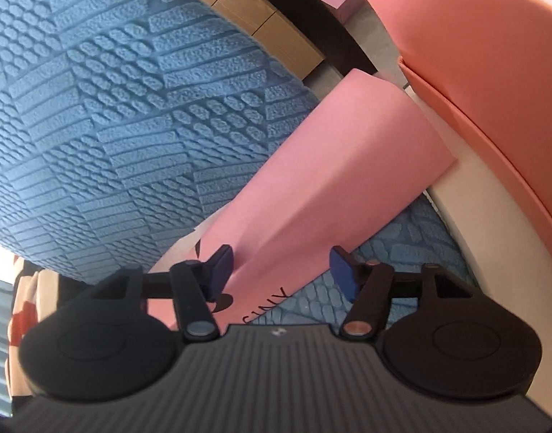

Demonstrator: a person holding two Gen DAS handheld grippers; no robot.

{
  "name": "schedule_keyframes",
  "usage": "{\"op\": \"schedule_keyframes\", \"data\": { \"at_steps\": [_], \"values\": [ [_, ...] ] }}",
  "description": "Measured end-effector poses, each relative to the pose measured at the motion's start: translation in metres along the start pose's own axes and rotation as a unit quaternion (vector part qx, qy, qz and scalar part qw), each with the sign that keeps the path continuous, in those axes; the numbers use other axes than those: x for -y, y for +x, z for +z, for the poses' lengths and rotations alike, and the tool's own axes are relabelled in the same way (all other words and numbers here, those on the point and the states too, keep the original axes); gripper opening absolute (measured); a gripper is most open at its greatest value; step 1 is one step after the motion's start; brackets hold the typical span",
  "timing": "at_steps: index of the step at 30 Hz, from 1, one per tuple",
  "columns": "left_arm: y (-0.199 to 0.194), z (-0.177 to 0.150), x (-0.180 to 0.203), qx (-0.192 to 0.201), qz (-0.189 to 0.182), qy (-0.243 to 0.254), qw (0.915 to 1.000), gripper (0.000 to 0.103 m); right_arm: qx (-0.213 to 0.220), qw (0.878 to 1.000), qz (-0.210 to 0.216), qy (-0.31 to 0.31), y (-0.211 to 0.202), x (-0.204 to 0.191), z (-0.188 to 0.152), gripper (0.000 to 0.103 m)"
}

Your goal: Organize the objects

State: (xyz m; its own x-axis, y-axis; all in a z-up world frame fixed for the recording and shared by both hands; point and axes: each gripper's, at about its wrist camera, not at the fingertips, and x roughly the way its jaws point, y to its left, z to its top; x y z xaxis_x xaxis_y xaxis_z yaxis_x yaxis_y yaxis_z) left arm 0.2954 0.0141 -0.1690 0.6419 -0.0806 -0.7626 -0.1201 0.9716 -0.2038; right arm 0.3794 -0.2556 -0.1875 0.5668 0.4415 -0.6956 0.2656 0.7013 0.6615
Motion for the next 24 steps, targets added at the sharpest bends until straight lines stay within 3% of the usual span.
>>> {"op": "schedule_keyframes", "data": {
  "at_steps": [6,16,21,24],
  "values": [
    [-0.002,0.003,-0.001,0.002,-0.005,-0.011,0.9999,0.103,-0.014,1.000,-0.011,-0.009,-0.007,0.001,-0.006,0.054],
    [-0.002,0.001,0.003,0.017,-0.044,-0.004,0.9989,0.103,-0.025,0.997,-0.063,-0.033,-0.018,0.007,-0.018,0.049],
    [0.015,-0.008,0.003,-0.007,-0.025,-0.018,0.9995,0.092,-0.031,0.994,-0.088,-0.056,-0.033,0.009,-0.023,0.051],
    [0.023,-0.013,0.005,-0.025,-0.008,-0.007,0.9996,0.091,-0.037,0.995,-0.073,-0.062,-0.041,0.005,-0.026,0.052]
  ]
}}
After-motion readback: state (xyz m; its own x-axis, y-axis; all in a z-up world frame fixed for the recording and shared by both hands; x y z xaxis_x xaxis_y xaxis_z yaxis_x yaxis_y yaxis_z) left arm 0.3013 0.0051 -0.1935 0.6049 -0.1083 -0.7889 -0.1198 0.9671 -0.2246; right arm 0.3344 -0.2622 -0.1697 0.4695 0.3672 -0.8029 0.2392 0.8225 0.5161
